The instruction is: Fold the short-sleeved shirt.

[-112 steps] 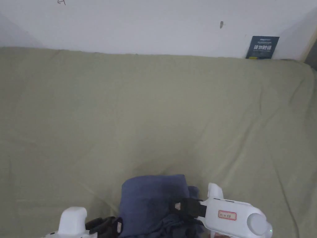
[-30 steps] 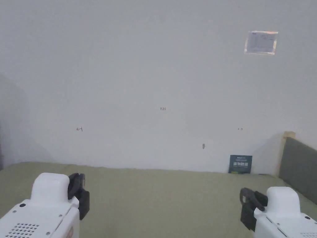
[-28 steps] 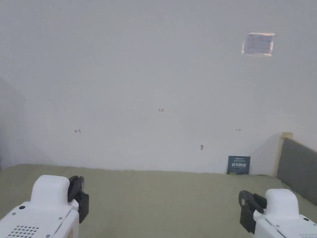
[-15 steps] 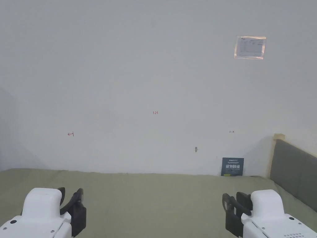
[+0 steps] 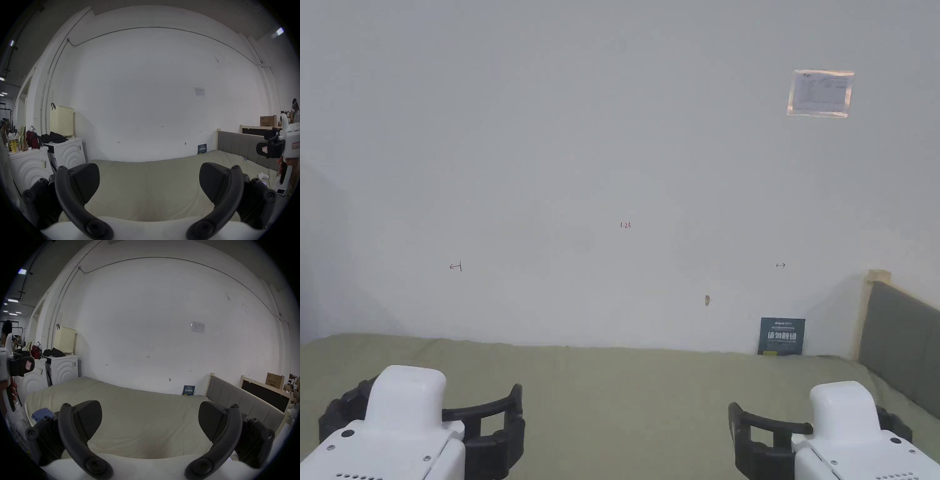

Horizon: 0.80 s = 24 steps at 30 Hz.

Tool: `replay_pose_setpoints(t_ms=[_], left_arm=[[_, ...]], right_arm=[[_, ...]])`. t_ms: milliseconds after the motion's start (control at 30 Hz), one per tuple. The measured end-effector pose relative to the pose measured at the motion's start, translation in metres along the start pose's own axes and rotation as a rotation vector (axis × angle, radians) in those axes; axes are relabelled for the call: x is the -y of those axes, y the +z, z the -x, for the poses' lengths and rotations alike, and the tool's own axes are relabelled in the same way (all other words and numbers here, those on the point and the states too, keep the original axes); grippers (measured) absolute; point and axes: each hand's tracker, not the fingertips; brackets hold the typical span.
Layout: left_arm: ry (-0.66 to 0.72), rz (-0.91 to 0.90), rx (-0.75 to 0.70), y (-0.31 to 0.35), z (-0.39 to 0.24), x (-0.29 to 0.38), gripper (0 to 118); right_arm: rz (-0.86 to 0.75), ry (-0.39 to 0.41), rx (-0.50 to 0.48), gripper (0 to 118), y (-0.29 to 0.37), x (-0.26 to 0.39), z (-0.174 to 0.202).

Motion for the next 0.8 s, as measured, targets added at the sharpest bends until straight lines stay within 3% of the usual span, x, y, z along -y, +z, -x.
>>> replay_pose_setpoints(t_ms=[800], left_arm=[[0.015,-0.012,0.013,0.0011,-0.0013,0.0013,118]], right_arm=[[0.007,-0.061,-0.017,118,0.0007,-0.0015,-0.0035]])
